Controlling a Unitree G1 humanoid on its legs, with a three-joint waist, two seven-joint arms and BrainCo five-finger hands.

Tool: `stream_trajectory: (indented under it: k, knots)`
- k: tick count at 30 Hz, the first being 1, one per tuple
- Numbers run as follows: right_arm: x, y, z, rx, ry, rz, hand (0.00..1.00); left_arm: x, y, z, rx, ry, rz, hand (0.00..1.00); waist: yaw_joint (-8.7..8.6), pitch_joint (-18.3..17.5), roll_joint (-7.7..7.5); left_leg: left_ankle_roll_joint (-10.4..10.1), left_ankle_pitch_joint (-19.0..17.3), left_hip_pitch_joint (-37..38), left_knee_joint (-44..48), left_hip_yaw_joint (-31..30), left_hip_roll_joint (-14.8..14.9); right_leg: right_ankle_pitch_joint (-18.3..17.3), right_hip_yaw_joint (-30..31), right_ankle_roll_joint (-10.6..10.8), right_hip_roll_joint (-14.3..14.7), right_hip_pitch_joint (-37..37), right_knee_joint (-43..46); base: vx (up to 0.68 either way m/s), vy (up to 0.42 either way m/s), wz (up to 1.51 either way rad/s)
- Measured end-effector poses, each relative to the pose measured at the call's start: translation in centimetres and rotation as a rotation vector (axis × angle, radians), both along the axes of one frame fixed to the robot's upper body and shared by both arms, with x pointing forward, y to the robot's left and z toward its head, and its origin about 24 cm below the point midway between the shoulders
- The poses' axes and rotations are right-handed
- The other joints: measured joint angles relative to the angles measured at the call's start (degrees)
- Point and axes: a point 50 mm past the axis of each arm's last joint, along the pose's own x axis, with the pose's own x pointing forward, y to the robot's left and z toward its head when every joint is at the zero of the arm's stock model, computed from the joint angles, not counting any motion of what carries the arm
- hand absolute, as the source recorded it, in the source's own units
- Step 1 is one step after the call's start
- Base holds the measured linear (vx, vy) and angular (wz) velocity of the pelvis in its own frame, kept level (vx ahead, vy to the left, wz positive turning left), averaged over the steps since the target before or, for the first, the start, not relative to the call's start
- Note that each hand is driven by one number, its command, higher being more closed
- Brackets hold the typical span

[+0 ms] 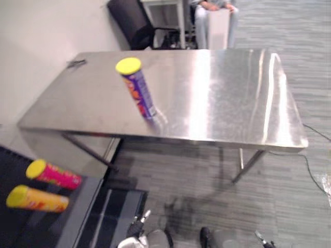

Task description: Put the gum and the chips on the shelf.

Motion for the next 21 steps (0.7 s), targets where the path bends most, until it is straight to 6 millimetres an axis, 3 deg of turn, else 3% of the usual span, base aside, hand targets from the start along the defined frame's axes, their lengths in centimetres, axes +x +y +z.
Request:
stream_trajectory:
  k: [2, 4, 7, 9, 12, 17, 19, 20, 21]
  knots:
    - [-0.7, -0.2, 0.0, -0.001, 0.009, -0.026, 0.0, -0.2, -0.1, -0.1, 0.003, 0.01, -0.011, 0.0, 0.27, -0.66, 0.25, 0.18, 2.95, 0.46, -5.51, -2.54, -1.03, -0.36, 2.34, 0.66, 0.31, 0.71, 0.08, 0.25, 0.172, -0.77]
    - [-1.5, -0.5, -0.1, -0.003, 0.018, -0.064, 0.0, -0.5, -0.2, -0.3, 0.01, 0.031, -0.03, 0.0, 0.53, -1.8, 0.27, 0.32, 8.86, 2.52, -9.07, -2.37, -1.86, -1.19, 3.89, 2.09, 0.2, 1.67, 0.16, 0.3, 0.235, -0.58]
    - [-3.1, 1.3, -0.7, 0.052, 0.05, -0.113, 0.0, -1.1, 0.8, -0.5, 0.048, 0.07, -0.067, 0.0, 0.2, -4.93, -2.57, 1.9, 10.09, 5.53, -13.58, -0.46, -5.72, -1.03, 4.59, 4.7, -3.68, 3.64, -3.08, 0.28, 0.258, -0.09]
    - [-3.1, 1.8, -0.8, 0.074, 0.05, -0.121, 0.0, -1.2, 1.0, -0.5, 0.053, 0.077, -0.07, 0.0, 0.59, -5.58, -3.27, 2.35, 10.02, 6.73, -15.24, 1.46, -7.03, 0.09, 4.85, 6.51, -5.27, 4.09, -4.93, 0.16, 0.207, -0.24]
    - [-3.2, 1.6, -0.8, 0.079, 0.039, -0.141, 0.0, -1.5, 1.0, -0.6, 0.058, 0.09, -0.081, 0.0, 1.22, -6.13, -2.97, 2.48, 9.94, 9.14, -16.59, 3.28, -8.29, 0.98, 5.49, 7.74, -6.7, 5.34, -5.95, 0.09, 0.153, -0.37]
    - [-4.3, 0.7, -0.7, 0.073, 0.042, -0.255, 0.0, -2.2, 0.3, -1.0, 0.052, 0.138, -0.128, 0.0, 1.09, -8.36, -0.71, 4.01, 10.14, 10.51, -20.18, 4.1, -9.28, 2.32, 5.49, 7.67, -7.15, 5.44, -8.49, 0.02, 0.065, -0.14]
    - [-4.7, -0.1, -0.6, 0.061, 0.039, -0.329, 0.0, -2.2, 0.2, -1.1, 0.052, 0.139, -0.135, 0.0, 1.16, -8.6, -0.37, 4.66, 10.86, 10.94, -21.87, 4.09, -9.38, 2.76, 5.48, 7.48, -7.0, 5.4, -9.32, -0.04, 0.012, -0.04]
    - [-5.1, -1.2, -0.3, 0.049, 0.017, -0.432, 0.0, -2.3, 0.2, -1.1, 0.052, 0.141, -0.135, 0.0, 1.14, -8.71, -0.77, 4.67, 11.66, 11.13, -23.22, 4.11, -9.57, 3.1, 5.48, 7.46, -7.0, 5.26, -10.07, -0.06, 0.009, -0.06]
    - [-5.4, -2.5, 0.1, 0.021, -0.007, -0.542, 0.0, -2.4, 0.2, -1.1, 0.051, 0.145, -0.135, 0.0, 1.12, -9.33, -0.19, 4.93, 12.37, 11.27, -24.52, 4.09, -9.84, 3.37, 5.48, 7.5, -7.07, 5.15, -10.86, -0.05, 0.011, -0.07]
